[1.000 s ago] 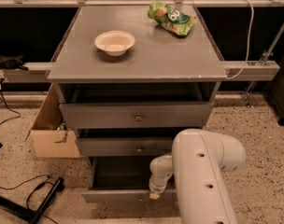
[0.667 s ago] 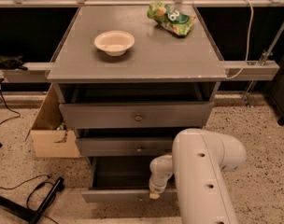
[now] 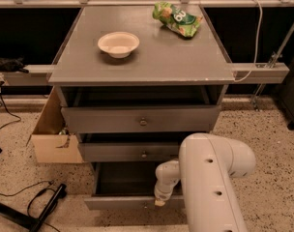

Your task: Open bottom drawer

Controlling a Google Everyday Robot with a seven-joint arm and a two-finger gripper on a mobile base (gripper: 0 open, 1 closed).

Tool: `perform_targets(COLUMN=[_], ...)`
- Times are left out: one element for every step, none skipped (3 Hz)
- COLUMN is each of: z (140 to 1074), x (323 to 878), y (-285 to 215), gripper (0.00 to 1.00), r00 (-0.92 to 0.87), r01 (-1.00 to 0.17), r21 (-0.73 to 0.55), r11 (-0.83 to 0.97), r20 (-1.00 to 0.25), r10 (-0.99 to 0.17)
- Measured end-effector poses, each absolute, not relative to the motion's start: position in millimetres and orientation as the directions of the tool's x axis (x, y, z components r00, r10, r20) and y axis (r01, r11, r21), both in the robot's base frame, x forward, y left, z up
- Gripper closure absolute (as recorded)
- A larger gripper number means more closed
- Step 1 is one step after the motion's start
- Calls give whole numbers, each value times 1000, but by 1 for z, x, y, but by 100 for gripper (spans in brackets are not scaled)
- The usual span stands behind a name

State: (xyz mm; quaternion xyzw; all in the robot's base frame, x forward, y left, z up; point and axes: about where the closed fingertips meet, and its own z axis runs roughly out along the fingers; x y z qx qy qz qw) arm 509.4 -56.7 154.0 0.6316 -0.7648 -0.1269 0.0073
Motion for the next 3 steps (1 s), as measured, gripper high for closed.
perform_targets(z=[155,155,154], x=[509,511,510], y=[-57,-57,-57], gripper=[100,100,100], r00=[-206,-206,-210], r01=[-963,-963,-962], r21=[204,204,206], r11=[174,174,177], r20=[-150,-150,-150], r10=[-967,-967,-966])
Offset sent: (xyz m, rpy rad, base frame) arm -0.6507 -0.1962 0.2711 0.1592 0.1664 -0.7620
